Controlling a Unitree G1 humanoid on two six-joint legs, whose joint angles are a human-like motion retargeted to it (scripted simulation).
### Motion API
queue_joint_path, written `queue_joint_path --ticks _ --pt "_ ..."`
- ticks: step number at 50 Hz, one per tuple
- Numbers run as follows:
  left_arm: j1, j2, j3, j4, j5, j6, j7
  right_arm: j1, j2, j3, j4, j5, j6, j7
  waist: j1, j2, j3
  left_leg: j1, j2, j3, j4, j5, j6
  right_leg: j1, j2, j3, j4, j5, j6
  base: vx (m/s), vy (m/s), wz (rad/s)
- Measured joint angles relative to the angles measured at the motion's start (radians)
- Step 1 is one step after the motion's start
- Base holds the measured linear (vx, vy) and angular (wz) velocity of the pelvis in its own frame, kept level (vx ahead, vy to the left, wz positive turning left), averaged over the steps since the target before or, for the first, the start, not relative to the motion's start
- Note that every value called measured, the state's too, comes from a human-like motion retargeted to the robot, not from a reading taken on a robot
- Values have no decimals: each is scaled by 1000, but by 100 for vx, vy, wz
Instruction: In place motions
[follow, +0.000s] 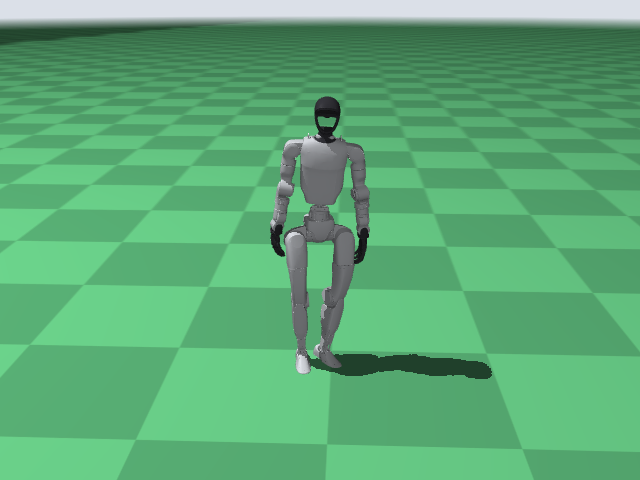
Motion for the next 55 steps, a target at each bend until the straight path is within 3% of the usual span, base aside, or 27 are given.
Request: queue_joint_path --ticks 9,17,25,31,35,39,42,45,49,52,55 --pt "-46 6 -9 -39 -32 -6 -13 55 -22 -48 35 6 19 -10 21 -14 -20 13 -12 -12 -12 -4 1 20 -4 -11 -6 -8 17 4 0 3" --pt "-57 6 -68 -32 -1 -4 -14 50 1 -68 -50 38 3 6 -9 -2 -18 -19 -10 -78 -3 17 -4 20 -4 -29 32 -18 90 -2 -3 41" --pt "-34 1 -94 -78 19 -15 -31 29 13 -47 -148 68 -19 26 -51 11 14 -78 -35 -230 26 63 -9 -1 23 229 62 -8 123 -5 -2 120" --pt "-33 0 -107 -107 22 -11 -44 1 -2 -26 -141 76 -29 18 42 14 47 -91 -70 -304 18 107 -12 27 -4 69 49 -61 29 -7 7 113" --pt "-40 -5 -125 -131 40 -15 -34 -19 -32 -11 -91 70 -21 40 152 20 81 -108 -83 -355 17 151 -38 58 -47 -45 54 -85 31 -5 12 157" --pt "-53 -4 -140 -121 35 -20 -45 -11 -62 11 -66 14 -7 47 182 27 85 -146 -97 -372 7 93 -58 98 -81 -232 39 -127 35 -7 20 296" --pt "-78 4 -154 -98 30 -16 -55 9 -86 15 -68 -16 -20 41 214 19 92 -179 -82 -257 -4 20 -27 129 -128 -382 34 -161 57 -13 19 349" --pt "-108 15 -160 -72 26 -14 -53 32 -107 2 -71 -36 -28 36 234 7 92 -189 -49 -39 -19 -64 1 166 -161 -556 12 -188 77 -15 21 380" --pt "-125 31 -170 -57 25 -16 -49 58 -125 -35 -63 -53 -22 24 255 -3 69 -156 30 345 -21 -127 -45 212 -173 -776 -26 -210 118 -8 22 362" --pt "-117 43 -179 -50 42 -25 -28 70 -136 -57 -50 -54 -11 4 265 -11 41 -96 56 634 -24 -134 -82 238 -168 -915 -49 -217 148 3 15 307" --pt "-95 50 -183 -40 70 -33 -4 66 -143 -67 -43 -53 2 -26 266 -12 18 -41 44 797 -48 -53 -80 255 -161 -1015 -51 -222 176 6 16 245"
